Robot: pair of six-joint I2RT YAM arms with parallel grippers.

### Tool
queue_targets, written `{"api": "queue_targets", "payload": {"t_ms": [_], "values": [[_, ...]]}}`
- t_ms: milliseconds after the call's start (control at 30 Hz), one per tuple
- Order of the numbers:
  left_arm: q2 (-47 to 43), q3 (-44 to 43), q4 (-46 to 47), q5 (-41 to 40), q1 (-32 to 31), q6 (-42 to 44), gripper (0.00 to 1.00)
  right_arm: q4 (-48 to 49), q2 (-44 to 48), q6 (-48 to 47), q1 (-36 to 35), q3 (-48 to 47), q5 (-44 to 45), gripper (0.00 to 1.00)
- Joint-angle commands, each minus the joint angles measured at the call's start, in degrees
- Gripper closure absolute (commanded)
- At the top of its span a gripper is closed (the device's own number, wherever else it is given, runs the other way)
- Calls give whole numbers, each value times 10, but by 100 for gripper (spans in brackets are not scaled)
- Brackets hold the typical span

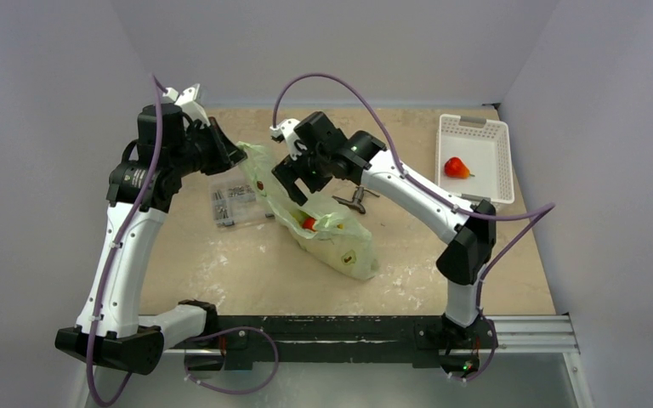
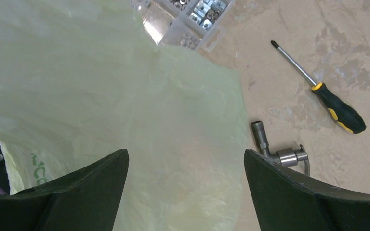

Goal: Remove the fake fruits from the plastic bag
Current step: Adjust the plastic bag at the center of the board.

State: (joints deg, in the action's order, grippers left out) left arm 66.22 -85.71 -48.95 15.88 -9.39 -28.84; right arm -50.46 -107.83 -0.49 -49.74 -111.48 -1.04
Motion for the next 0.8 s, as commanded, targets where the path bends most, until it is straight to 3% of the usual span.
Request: {"api": "queue_targets", "payload": {"t_ms": [0,267,467,600,767], "values": [[-3,-23,6,14,1,17,100,12,47,-17,-13,16,9,21],[-2,-27,-6,2,1,30,100,69,178,16,-12,83,9,13],[1,-36,-11,6,2,33,100,104,176,-14,-12,122,-44,12],[2,-44,-24,1,2,39,100,114,142,-13,-13,125,14,17],[11,-56,-40,-1,2,42,100,127,120,-29,-20,147,-30,31]]}}
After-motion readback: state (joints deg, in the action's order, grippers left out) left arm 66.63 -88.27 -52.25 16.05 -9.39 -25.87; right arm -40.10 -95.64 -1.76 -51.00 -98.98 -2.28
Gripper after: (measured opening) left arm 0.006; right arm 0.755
